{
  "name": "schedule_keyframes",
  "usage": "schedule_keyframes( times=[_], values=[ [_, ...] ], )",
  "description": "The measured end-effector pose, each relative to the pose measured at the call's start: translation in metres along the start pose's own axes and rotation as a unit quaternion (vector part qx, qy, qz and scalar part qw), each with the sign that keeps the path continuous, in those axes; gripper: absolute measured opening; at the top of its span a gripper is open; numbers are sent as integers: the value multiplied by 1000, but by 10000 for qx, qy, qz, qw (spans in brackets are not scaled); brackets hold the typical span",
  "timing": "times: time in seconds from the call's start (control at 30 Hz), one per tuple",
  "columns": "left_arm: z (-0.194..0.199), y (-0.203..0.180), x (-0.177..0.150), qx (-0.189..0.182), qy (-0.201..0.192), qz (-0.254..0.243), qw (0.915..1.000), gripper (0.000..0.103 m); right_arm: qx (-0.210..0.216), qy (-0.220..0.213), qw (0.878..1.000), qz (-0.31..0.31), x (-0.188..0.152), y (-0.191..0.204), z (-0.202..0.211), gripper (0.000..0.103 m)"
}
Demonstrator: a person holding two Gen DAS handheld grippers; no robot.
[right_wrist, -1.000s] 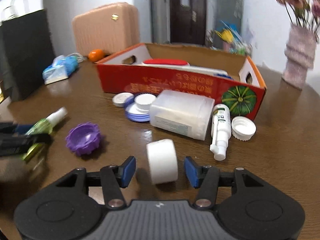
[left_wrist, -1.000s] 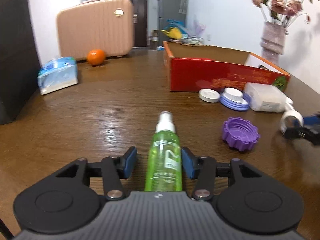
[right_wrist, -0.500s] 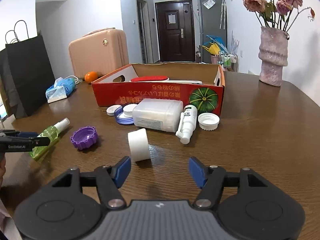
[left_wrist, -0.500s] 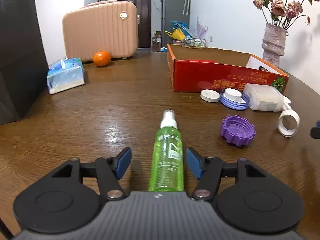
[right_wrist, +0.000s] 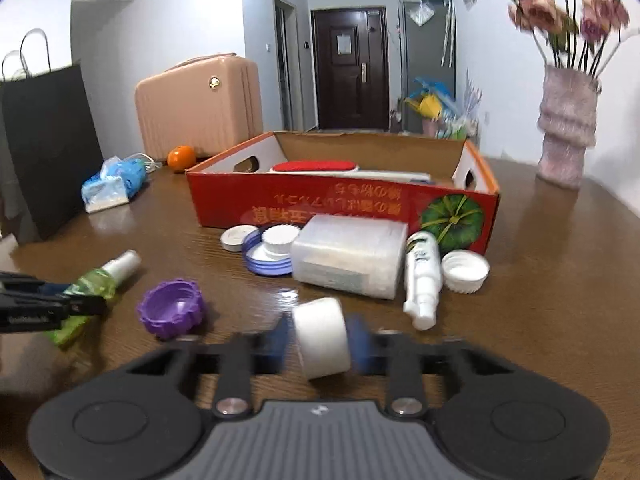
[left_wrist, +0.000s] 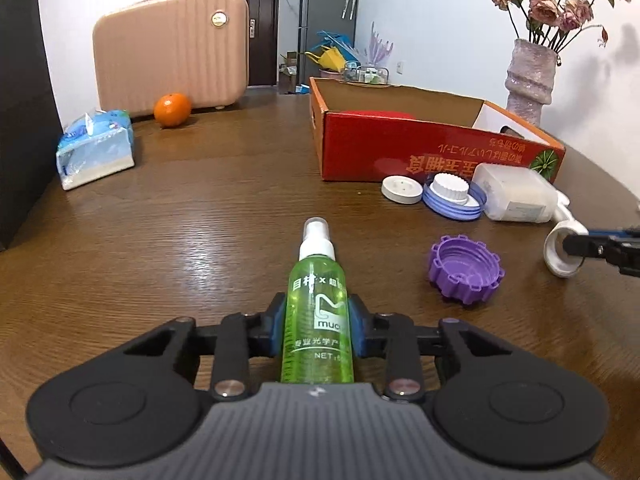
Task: Organize rigid objects
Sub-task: 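Carry the spray bottle with the left tool while the right tool carries the tape roll into the box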
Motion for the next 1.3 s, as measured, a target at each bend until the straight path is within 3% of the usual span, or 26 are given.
schedule_keyframes(
  times=[0.07,0.13,0.17,0.27,0.33,0.47,0.53,0.6,0.67,0.7,0.93,1.07,1.2,1.3],
  values=[
    [-1,-3,0,-109,-9,-54,9999,31,721,124,9955,-607,0,-8,5,24],
    [-1,-8,-2,-80,-60,-166,9998,31,1487,383,9805,-1228,-4,-17,3,24],
    [-2,-10,-2,-74,-78,-202,9997,31,1568,495,9772,-1340,-6,-20,2,24],
    [-2,-11,-2,-109,-74,-139,9998,33,910,422,9864,-1301,-10,-27,5,32],
    [0,-12,-3,-123,-69,-163,9998,40,480,236,9927,-1085,-11,-28,15,39],
    [-2,-16,-3,-142,-42,-247,9996,53,459,-49,9963,-720,-15,-15,30,56],
    [-3,-19,-3,-135,-47,-291,9995,53,414,-57,9983,-403,-18,-5,26,60],
    [-4,-22,-3,1,-84,-332,9994,31,289,13,9994,-198,-18,3,16,60],
    [-3,-22,-1,-66,-6,-237,9997,32,163,97,9998,-72,-19,9,3,55],
    [-1,-21,0,-86,42,-158,9998,31,99,137,9999,-17,-19,11,-1,42],
    [25,-27,10,-299,-333,-169,9989,31,164,11,9998,-129,-23,10,14,43],
    [31,-39,48,-640,-667,-344,9951,31,237,-338,9989,-227,-8,-1,32,43],
    [22,-60,114,-803,-1054,-739,9884,31,177,-662,9976,-88,31,-22,37,43],
    [-13,-78,169,-925,-943,-873,9874,31,101,-874,9961,-1,74,-46,25,43]
  ],
)
Point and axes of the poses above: each gripper's, at about its wrist camera, not at the fingertips, and z roughly against the way its jaws point, y to its left, x to its top, the point moved 1 cm from there along -z, roughly the way its jaws point, and after that the axes turned 4 degrees about x, right-handed, at the moved point
